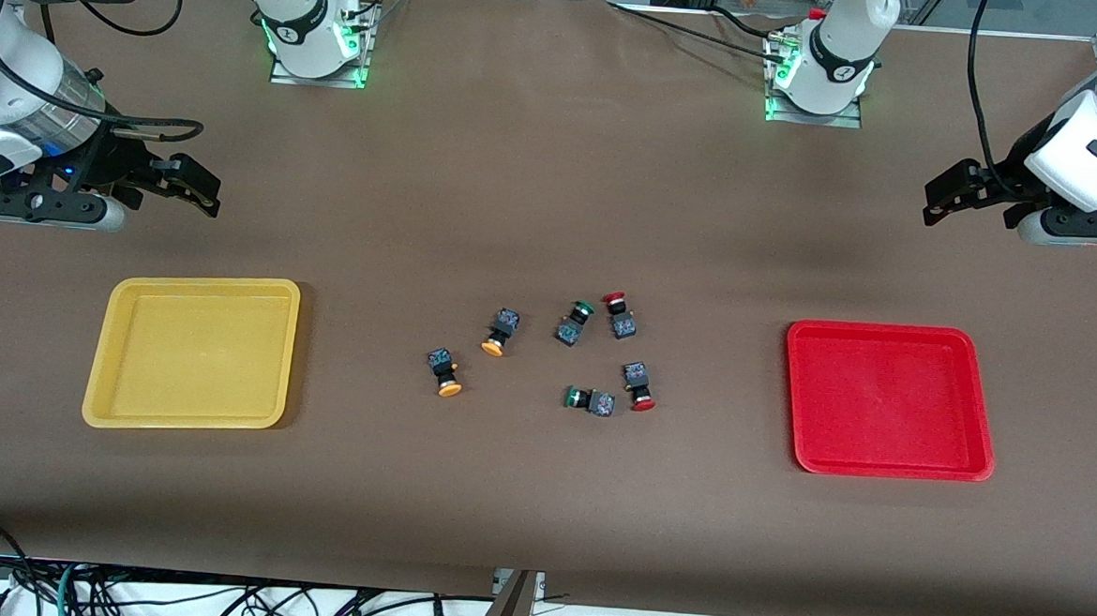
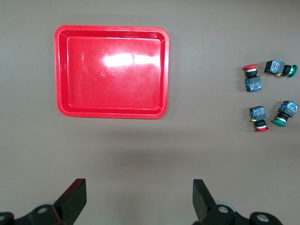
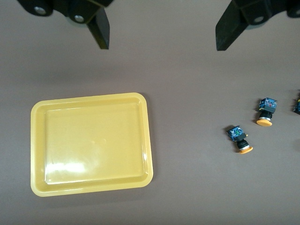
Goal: Place red and yellow buttons in trays
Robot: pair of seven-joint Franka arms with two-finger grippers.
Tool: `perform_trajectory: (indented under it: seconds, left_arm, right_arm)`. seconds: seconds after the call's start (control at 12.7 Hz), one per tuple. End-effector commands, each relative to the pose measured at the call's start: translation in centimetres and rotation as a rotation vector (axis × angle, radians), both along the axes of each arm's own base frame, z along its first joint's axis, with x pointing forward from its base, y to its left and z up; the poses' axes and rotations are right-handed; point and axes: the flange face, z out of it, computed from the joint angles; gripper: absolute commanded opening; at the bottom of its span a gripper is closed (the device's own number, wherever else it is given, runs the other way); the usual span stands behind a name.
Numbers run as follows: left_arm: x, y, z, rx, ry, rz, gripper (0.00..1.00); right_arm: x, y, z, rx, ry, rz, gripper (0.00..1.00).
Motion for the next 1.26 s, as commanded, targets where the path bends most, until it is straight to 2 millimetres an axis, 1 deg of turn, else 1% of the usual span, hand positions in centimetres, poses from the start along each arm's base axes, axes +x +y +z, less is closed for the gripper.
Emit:
perform_trajectory:
  seconds: [0.0, 0.24, 0.47, 0.63, 0.79, 1.1, 1.18]
  left_arm:
    - [-0.13, 0.23, 0.04, 0.020, 0.008, -0.007, 1.00]
    - [-0.14, 0.16, -0.08, 0.022, 0.014, -0.008, 1.00]
    - [-0.19, 0.06, 0.80, 0.019, 0.002, -0.008, 1.00]
    - [-0.23, 0.32, 0.78, 0.020, 0.011, -0.007, 1.00]
    - [-0.19, 0.66, 0.62, 0.020, 0.016, 0.001, 1.00]
    - [-0.25, 0.25, 0.48, 0.021, 0.023, -0.005, 1.00]
    - [-0.20, 0.33, 0.40, 0.021, 0.025, -0.004, 1.00]
  right_arm:
    - [-0.07, -0.58, 0.68, 0.019, 0.009, 0.008, 1.00]
    - [-0.09, -0.62, 0.98, 0.017, 0.004, 0.019, 1.00]
    - [-0.41, -0.44, 1.39, 0.010, 0.000, 0.020, 1.00]
    - [-0.76, -0.81, 1.26, -0.001, 0.029, 0.016, 1.00]
    - [-0.69, -0.90, 1.30, -0.002, 0.025, 0.013, 1.00]
    - [-0.68, -0.62, 1.38, 0.002, 0.027, 0.024, 1.00]
    - [-0.64, -0.82, 1.45, -0.001, 0.025, 0.025, 1.00]
